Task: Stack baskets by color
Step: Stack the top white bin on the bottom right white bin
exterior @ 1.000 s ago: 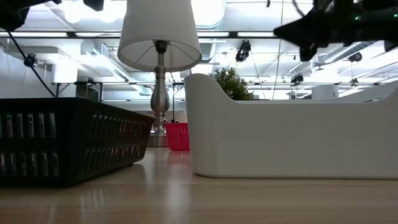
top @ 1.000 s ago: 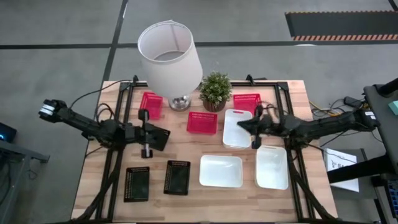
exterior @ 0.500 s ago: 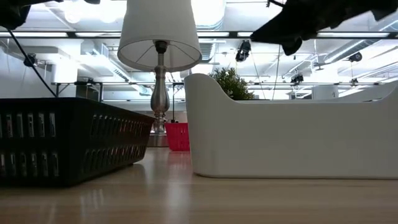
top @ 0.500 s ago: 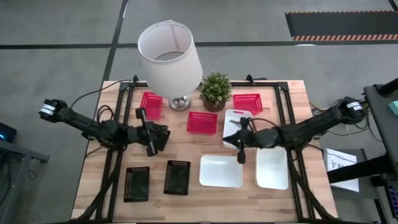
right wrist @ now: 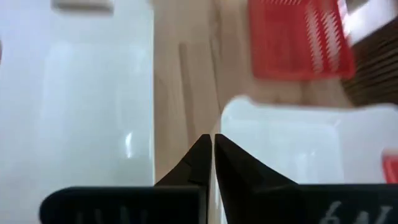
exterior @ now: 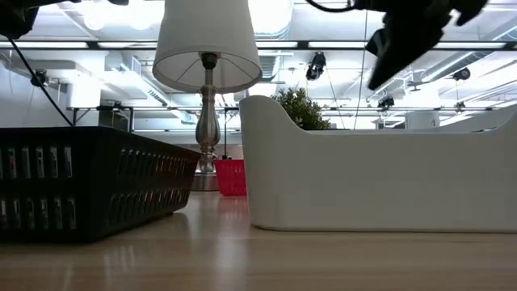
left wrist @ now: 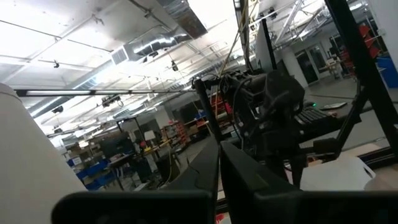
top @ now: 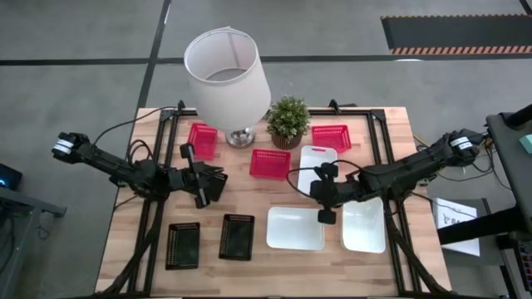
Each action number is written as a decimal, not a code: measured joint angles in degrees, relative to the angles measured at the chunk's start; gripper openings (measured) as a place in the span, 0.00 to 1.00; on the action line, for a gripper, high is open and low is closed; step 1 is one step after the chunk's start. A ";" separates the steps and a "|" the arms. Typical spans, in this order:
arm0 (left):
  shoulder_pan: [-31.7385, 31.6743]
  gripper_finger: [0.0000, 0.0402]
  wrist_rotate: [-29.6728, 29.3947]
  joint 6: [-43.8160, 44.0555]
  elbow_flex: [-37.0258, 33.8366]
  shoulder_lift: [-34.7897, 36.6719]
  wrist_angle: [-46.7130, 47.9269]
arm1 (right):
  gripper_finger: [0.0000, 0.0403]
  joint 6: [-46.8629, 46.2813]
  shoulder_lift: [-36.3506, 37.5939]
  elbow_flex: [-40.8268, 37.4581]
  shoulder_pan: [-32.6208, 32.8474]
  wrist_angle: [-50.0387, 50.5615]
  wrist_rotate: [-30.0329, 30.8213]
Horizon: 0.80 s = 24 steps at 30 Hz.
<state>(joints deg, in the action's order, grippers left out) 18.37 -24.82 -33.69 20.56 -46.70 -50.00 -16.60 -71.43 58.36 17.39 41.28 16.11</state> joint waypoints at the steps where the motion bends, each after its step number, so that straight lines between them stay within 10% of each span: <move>1: 0.00 0.00 0.02 -0.02 -0.04 0.00 -0.08 | 0.04 -0.18 0.03 0.61 -0.46 1.87 -1.48; 24: 0.00 0.00 0.02 -0.01 -0.26 -0.49 -0.02 | 0.50 0.51 -9.52 3.42 -5.35 11.77 -8.36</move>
<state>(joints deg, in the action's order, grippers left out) 18.37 -24.80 -33.70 20.29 -47.19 -50.01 -16.09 -80.95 61.78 12.03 53.05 7.75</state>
